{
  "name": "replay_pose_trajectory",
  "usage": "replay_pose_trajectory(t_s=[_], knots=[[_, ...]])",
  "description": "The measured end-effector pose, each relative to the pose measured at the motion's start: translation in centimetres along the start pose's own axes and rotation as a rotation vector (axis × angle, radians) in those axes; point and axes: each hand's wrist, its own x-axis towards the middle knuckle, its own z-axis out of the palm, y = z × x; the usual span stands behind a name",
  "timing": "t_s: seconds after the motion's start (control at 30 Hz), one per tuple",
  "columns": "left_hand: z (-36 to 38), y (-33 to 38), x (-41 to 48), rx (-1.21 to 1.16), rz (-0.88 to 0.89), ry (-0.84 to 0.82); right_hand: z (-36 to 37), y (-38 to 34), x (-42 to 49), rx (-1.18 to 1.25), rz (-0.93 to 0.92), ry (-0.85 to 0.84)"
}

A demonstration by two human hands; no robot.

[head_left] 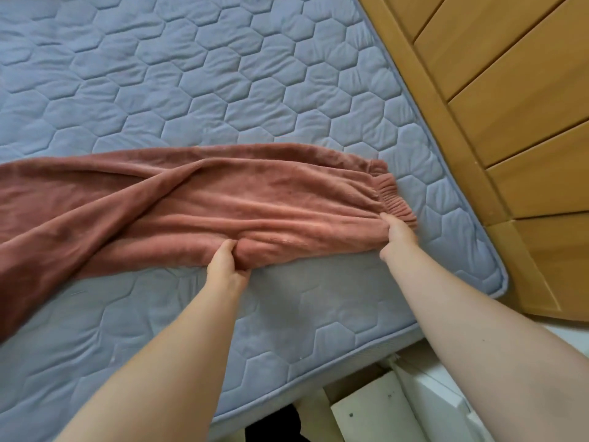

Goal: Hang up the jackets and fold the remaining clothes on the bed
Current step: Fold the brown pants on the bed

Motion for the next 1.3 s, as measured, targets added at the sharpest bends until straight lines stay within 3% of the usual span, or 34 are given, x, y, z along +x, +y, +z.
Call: replay_pose_trajectory(t_s=[0.2,0.27,0.33,0.4,0.47,0.57,0.63,0.7,0.8,0.9,1.03,1.17,1.23,1.3], knots=[[-4.5,-7.5,-5.2,0.229,-0.214,0.061,-8.6,0.5,-2.9,-0.305,-0.102,0.307],[-4.9,-8.3,-6.6,0.557,-0.281,0.091,-10.7,1.5,-3.1,-0.531,-0.206,0.278],[-4.9,-7.7,-7.0,1.108,-0.28,0.108,-12.1,2.3,-2.6,-0.753,-0.335,0.222],[-4.2,-6.6,-6.8,1.714,0.019,0.145,-12.5,2.2,-2.3,-0.936,-0.507,0.203],[-2.3,-5.6,-6.6,2.083,0.547,0.135,-12.0,1.5,-1.8,-1.043,-0.673,0.123],[1.2,-4.2,-5.5,2.025,1.148,0.01,-10.5,0.1,-1.0,-1.024,-0.788,-0.021],[3.0,-3.4,-3.7,2.019,1.302,-0.008,-9.4,-0.9,-0.3,-0.918,-0.701,-0.073],[4.5,-2.0,-2.1,2.143,1.198,0.039,-8.8,-2.0,0.5,-0.852,-0.602,-0.104],[5.6,0.3,-1.0,2.368,1.052,0.168,-8.3,-3.5,1.5,-0.908,-0.666,-0.148],[6.0,2.7,-1.4,2.144,1.257,0.144,-7.6,-5.0,1.5,-0.807,-0.765,-0.179],[7.2,4.3,-2.2,1.848,1.455,0.27,-5.8,-6.1,1.5,-0.687,-0.84,-0.098],[6.2,3.2,-2.1,2.043,1.314,0.239,-4.2,-4.9,1.8,-1.099,-0.782,0.091],[4.6,2.5,-2.2,2.157,1.267,0.162,-3.7,-3.8,1.0,-1.397,-0.909,0.216],[2.6,2.0,-2.3,2.26,1.294,0.052,-2.7,-2.3,-0.3,-1.597,-1.111,0.175]])
